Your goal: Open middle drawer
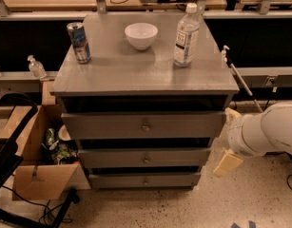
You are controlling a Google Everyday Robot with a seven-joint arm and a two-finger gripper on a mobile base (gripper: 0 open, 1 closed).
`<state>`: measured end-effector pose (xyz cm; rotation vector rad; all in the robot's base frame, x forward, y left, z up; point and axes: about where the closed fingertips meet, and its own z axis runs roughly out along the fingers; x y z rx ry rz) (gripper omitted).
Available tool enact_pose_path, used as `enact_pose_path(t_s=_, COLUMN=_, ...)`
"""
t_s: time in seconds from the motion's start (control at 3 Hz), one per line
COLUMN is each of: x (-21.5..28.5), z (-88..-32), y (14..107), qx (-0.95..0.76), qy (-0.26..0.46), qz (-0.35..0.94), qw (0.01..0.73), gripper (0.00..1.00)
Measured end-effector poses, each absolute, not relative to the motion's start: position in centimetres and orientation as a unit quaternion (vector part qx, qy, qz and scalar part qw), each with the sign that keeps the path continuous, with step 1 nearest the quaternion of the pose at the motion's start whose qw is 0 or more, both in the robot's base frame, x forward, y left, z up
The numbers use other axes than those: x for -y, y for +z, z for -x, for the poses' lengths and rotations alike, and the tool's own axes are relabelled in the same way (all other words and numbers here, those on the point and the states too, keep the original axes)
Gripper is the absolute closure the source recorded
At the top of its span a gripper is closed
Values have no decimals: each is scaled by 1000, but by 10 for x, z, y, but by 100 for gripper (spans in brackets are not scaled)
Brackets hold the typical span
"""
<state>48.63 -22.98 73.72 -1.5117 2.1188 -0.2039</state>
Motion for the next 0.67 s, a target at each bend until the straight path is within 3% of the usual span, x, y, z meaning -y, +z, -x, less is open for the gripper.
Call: enact_pose_path(t_s=0.67, x=265, z=-514, y=688, qx=-728, qy=-97, qz=632, qw=247, gripper=0)
